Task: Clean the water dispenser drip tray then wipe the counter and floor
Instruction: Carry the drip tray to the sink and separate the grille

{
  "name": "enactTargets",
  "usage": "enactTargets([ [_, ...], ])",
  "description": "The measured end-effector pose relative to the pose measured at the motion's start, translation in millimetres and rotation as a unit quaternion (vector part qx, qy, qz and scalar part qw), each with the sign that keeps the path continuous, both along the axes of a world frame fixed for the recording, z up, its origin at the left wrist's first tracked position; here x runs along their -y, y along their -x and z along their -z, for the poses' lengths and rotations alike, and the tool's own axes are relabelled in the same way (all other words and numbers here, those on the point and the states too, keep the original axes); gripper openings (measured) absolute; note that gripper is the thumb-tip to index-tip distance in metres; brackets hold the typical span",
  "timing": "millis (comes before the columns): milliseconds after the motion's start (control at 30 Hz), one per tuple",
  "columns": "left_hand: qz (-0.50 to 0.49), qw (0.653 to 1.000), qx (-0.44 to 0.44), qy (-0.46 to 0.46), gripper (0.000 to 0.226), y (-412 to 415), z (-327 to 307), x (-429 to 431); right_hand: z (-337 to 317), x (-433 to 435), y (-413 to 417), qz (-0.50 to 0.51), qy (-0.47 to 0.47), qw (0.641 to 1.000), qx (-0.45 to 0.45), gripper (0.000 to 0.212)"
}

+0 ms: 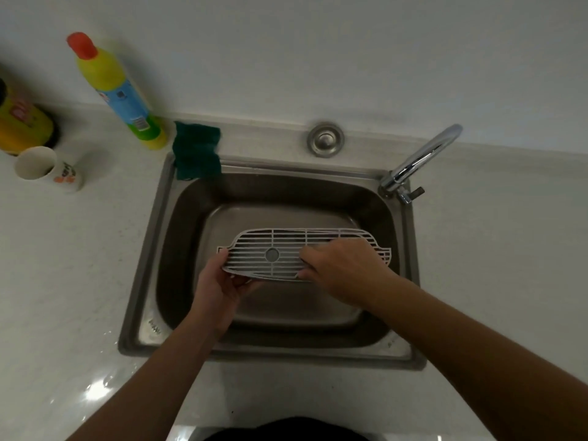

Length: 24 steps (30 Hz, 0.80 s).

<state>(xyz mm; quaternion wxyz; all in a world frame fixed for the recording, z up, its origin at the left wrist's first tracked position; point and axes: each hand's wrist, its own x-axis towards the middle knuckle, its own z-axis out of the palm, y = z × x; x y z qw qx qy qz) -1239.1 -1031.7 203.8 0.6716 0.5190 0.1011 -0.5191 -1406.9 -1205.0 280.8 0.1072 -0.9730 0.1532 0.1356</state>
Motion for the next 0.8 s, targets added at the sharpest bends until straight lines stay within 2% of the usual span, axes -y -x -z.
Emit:
enactTargets([
  [167,0.006,1.000,0.001,0.000,0.037,-8,9,-2,-13,8,-3,0.002,-0.014,0.999,-0.029,0.034],
  [267,0.005,1.000,0.012,0.001,0.038,-11,13,0,-20,15,7,0.019,-0.008,1.000,-0.003,0.030],
  [433,-0.004,0.999,0.034,-0.014,0.031,-11,16,5,-15,28,53,0.135,-0.020,0.989,0.059,0.025],
  [600,0.016,0.994,0.104,-0.038,0.022,-10,13,5,20,45,115,0.269,0.008,0.963,0.010,0.024],
  [733,0.006,0.988,0.144,-0.063,0.044,-6,10,3,50,58,160,0.323,0.047,0.945,-0.027,0.030],
  [800,0.007,0.983,0.170,-0.066,0.044,-3,8,2,62,62,178,0.341,0.071,0.937,-0.022,0.030],
])
